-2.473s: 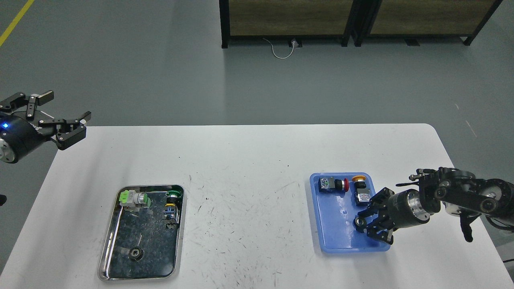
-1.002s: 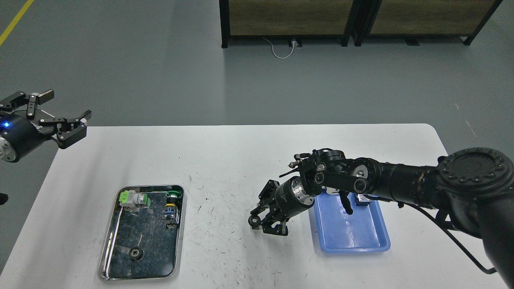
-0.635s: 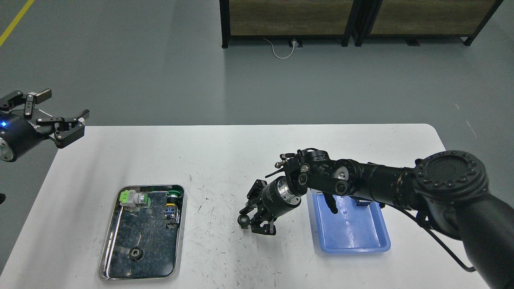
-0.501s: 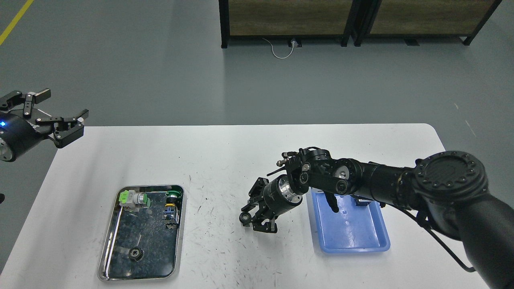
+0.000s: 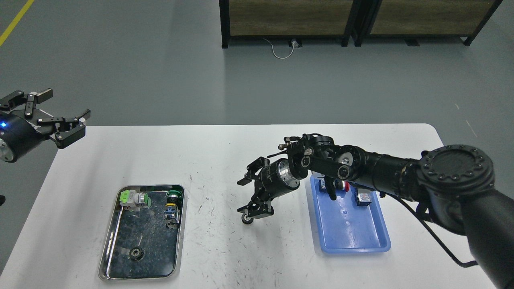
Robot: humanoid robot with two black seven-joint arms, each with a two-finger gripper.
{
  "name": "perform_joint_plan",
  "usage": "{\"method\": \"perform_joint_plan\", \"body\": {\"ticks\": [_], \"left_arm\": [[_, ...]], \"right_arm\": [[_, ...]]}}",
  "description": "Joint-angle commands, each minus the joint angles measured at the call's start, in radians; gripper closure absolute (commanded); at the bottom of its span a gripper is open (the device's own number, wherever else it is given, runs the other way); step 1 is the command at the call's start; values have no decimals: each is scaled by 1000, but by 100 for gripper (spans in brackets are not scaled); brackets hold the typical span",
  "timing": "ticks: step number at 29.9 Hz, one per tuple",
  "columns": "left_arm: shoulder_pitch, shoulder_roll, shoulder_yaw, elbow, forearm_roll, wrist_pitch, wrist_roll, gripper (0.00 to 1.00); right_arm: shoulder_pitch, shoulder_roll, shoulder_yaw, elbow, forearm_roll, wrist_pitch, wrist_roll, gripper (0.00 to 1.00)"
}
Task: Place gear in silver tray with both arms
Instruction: 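Retract the right gripper and bring the left gripper forward, then grasp the second gear on the table with the left gripper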
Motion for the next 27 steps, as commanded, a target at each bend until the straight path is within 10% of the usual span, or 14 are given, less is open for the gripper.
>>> {"method": "perform_joint_plan", "body": {"ticks": [1,14,27], "left_arm": [[0,-15,9,-19,6,-3,-7,2],[49,-268,96,-108,167,-8,-20,2],[146,-536,190,-44,282,46,-21,2]], "right_arm": [[31,-121,69,2,21,2,-1,21],[37,-506,305,-3,63,2,-6,19],[41,-543,325,-53,77,-9,-14,19]]}}
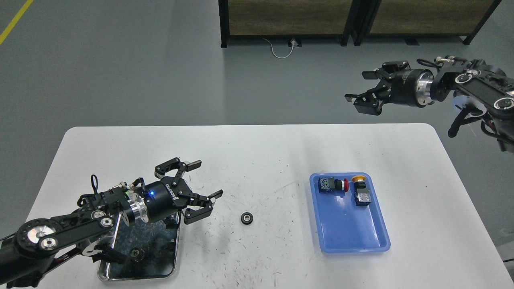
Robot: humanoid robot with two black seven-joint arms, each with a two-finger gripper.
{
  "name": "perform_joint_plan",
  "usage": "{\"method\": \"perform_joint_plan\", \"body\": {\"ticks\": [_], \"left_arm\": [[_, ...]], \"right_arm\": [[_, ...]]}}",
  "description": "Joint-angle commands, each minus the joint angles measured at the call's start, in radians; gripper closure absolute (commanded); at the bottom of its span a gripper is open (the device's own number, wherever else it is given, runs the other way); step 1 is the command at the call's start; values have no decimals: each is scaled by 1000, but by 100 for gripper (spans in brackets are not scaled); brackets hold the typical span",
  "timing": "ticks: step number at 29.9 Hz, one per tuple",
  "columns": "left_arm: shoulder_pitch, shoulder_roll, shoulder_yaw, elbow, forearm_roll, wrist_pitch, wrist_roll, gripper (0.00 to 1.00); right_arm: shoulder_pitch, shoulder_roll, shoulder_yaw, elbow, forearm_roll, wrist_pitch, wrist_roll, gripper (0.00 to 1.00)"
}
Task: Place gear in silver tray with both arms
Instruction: 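Grasp the second gear on the table with the left gripper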
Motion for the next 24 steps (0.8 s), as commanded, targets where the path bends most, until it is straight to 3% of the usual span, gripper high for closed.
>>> {"method": "perform_joint_plan", "body": {"ticks": [1,8,14,24], "left_arm": [[23,-49,26,45,7,10,-2,2],[26,-150,80,91,10,34,-1,2],[19,-265,109,214,10,36,-1,2],[25,-319,113,335,8,36,-13,2]], "right_arm": [[-1,5,-2,-11,-1,-6,-1,19],[-6,17,-11,-25,-1,-15,-3,18],[-9,21,-12,-25,-1,-15,-4,18],[-11,13,-14,-25,-1,-15,-4,18]]}}
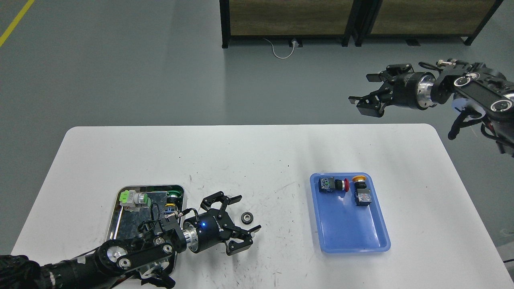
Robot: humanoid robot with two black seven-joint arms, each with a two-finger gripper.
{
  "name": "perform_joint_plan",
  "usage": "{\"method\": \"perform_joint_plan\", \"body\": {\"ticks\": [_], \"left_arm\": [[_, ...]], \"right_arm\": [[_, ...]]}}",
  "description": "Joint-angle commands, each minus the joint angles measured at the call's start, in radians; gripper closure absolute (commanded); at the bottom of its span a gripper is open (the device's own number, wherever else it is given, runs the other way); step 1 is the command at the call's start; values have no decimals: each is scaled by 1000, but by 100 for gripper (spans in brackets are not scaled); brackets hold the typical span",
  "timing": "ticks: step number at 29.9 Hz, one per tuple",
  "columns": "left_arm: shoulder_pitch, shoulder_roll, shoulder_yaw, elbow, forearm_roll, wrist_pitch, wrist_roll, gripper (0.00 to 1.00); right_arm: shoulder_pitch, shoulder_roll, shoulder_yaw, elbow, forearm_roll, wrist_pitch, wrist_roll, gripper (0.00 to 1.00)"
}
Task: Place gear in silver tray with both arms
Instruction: 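Grasp the second gear on the table with the left gripper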
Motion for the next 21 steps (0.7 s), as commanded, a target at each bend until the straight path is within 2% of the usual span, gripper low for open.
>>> {"method": "perform_joint_plan", "body": {"ticks": [1,11,21], "left_arm": [[3,-4,1,21,0,0,-8,2],[6,-53,10,90,0,7,-9,6],[6,-60,26,106,-2,3,-8,30]], "right_arm": [[0,-1,1,1,0,0,0,18],[-2,3,0,-7,-2,0,0,18],[-3,2,-2,-7,-6,0,0,18]]}}
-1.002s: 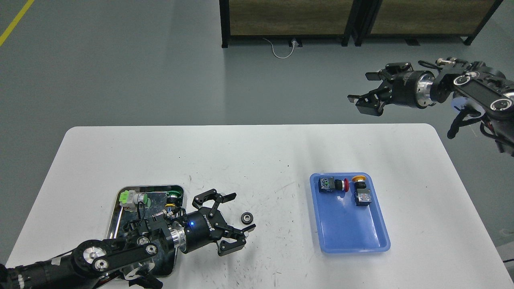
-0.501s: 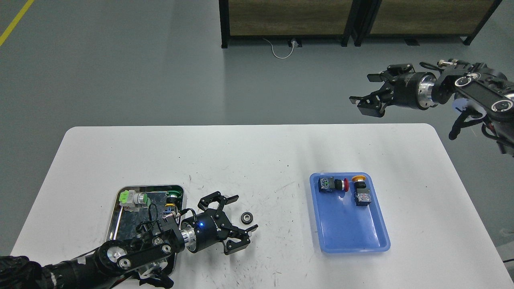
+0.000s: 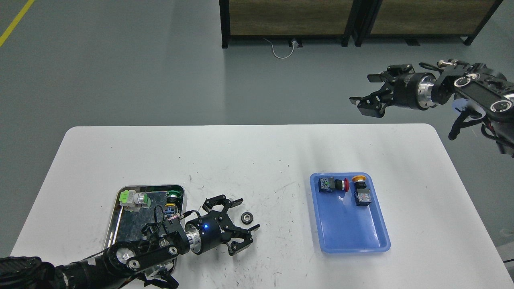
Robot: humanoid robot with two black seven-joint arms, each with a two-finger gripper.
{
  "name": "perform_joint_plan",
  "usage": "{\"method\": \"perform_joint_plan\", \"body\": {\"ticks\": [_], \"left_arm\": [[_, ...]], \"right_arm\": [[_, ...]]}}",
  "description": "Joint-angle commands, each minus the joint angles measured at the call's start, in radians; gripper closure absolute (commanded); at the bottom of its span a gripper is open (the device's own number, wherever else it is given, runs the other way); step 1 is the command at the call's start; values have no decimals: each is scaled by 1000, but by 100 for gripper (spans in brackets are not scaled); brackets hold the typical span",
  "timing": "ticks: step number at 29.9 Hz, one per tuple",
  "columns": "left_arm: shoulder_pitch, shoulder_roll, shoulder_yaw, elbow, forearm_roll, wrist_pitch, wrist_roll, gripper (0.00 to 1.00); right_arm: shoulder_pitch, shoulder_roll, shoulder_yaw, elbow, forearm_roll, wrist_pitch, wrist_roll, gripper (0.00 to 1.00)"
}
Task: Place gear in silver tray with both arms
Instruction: 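Grasp the second gear on the table with the left gripper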
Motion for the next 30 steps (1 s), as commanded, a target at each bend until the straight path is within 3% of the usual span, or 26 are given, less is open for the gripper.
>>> {"method": "perform_joint_plan", "body": {"ticks": [1,12,26,30], "left_arm": [[0,1,7,4,0,-3,0,31],[0,11,8,9,0,-6,0,46],[-3,9,39,6,-3,-9,-1,72],[-8,9,36,-1,-5,-8,-1,73]], "right_arm": [[-2,-1,0,0,-3,0,0,18],[-5,2,0,-8,-7,0,0,18],[-7,2,0,-14,-8,-6,0,18],[-7,3,0,-17,-8,-6,0,18]]}}
